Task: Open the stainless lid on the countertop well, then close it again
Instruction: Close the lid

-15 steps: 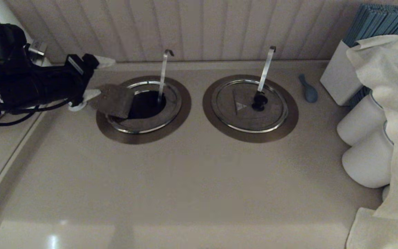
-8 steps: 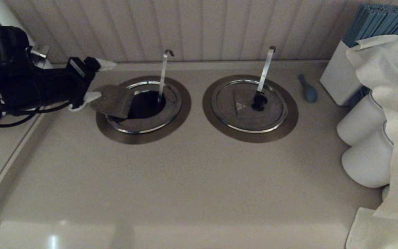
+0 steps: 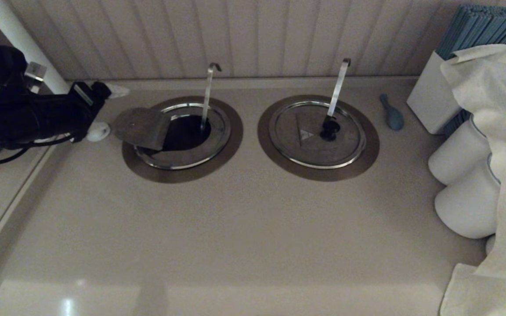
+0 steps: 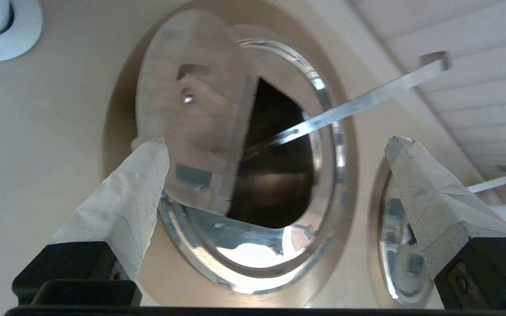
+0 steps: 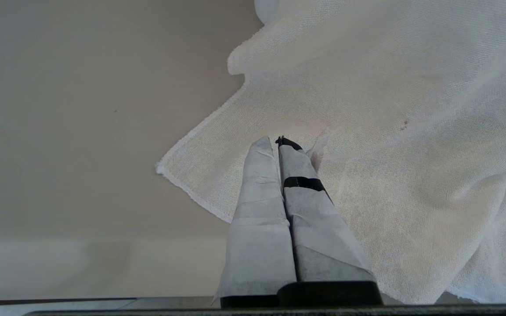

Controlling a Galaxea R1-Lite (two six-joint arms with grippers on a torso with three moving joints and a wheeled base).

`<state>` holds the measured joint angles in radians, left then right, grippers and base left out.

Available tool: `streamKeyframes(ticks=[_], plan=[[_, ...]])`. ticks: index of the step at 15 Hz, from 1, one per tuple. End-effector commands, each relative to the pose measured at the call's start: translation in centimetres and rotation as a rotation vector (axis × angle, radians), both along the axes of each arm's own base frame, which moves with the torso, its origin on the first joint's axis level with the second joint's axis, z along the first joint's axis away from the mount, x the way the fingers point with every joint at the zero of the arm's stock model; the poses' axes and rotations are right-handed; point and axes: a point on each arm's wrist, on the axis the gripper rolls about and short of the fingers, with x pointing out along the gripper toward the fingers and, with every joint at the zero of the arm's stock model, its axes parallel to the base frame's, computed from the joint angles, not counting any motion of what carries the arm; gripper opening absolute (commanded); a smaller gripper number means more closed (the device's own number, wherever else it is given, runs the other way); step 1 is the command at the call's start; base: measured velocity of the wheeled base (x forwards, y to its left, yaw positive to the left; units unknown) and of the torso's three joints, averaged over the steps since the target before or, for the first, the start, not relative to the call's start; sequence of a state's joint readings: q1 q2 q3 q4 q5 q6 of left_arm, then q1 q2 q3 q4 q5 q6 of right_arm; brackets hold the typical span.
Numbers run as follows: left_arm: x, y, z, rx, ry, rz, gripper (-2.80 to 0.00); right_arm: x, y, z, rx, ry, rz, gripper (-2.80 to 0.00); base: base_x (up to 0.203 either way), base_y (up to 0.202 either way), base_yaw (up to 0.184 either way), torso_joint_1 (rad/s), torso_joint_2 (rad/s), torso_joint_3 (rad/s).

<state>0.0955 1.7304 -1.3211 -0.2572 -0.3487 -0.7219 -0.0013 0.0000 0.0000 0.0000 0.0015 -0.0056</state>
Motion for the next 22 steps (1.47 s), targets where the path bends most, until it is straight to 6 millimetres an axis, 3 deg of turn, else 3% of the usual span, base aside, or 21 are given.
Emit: streamKeyframes(ticks=[1, 5, 13, 22], plan=[[0.8, 0.1, -1.1, -0.001, 0.029, 0.000, 0.00, 0.0, 0.0, 0.0, -0.001, 0.000, 0.000, -2.80, 0.000, 0.000, 0.000, 0.000, 0.00, 0.000], [1.8, 0.3, -2.4, 0.010, 0.063, 0.004, 0.00, 0.0, 0.0, 0.0, -0.001, 0.000, 0.001, -2.80, 0.000, 0.000, 0.000, 0.000, 0.00, 0.000], [2.2, 0.4, -2.8, 0.008, 0.067, 0.006, 0.00, 0.0, 0.0, 0.0, -0.001, 0.000, 0.000, -2.80, 0.000, 0.000, 0.000, 0.000, 0.00, 0.000], [1.8, -0.4, -1.9, -0.036, 0.051, -0.022, 0.00, 0.0, 0.0, 0.0, -0.001, 0.000, 0.001, -2.80, 0.000, 0.000, 0.000, 0.000, 0.00, 0.000]])
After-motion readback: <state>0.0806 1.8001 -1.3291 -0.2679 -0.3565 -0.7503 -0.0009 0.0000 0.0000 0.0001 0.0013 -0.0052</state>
